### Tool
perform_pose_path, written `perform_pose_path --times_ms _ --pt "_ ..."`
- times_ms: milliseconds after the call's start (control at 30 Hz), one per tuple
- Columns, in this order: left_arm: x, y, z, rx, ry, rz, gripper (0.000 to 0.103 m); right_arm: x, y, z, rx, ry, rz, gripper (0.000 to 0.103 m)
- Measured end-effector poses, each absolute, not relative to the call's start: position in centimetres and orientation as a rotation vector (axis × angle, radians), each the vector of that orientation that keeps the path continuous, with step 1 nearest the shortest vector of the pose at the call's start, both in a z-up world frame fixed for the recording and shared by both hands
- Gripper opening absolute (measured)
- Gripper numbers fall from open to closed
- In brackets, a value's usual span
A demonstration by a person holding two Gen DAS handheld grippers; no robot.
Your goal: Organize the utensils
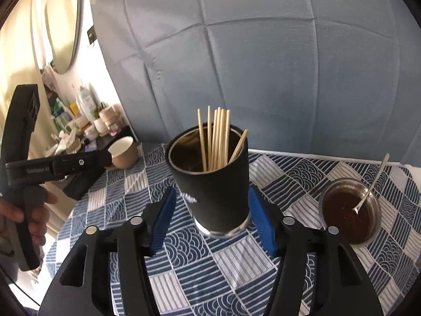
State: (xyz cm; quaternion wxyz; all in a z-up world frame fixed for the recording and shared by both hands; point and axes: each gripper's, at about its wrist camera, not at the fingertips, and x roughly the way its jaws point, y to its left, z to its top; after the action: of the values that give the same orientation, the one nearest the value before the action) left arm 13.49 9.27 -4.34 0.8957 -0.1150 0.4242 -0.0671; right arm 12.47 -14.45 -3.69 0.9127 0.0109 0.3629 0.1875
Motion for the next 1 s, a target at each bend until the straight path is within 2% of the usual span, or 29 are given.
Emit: perform_pose_path --times_ms 67,133,333,767,1000 --pt "12.7 9.2 -4.9 -0.223 0.893 -0.13 0.097 12.1 -14.5 -3.7 0.03 0.763 0.372 0.066" --pt "11.8 9.0 -5.3 -0.208 0.919 -0.136 0.097 11.7 -14.6 -3.7 0.032 0.783 0.345 0.079" --pt "10.0 7.8 -6.3 -0.198 0.98 -0.187 0.097 10.0 -15.5 -4.1 0.023 0.851 0.272 0.087" --pt "6.1 6.6 -4.9 -0.193 1.024 -0.172 0.097 5.5 -16.1 -1.1 0.002 0.91 0.224 0.091" --pt "4.2 6.1 -2.6 -0.202 0.965 -0.175 0.097 3.8 -16.5 0.9 0.058 0.925 0.226 0.093"
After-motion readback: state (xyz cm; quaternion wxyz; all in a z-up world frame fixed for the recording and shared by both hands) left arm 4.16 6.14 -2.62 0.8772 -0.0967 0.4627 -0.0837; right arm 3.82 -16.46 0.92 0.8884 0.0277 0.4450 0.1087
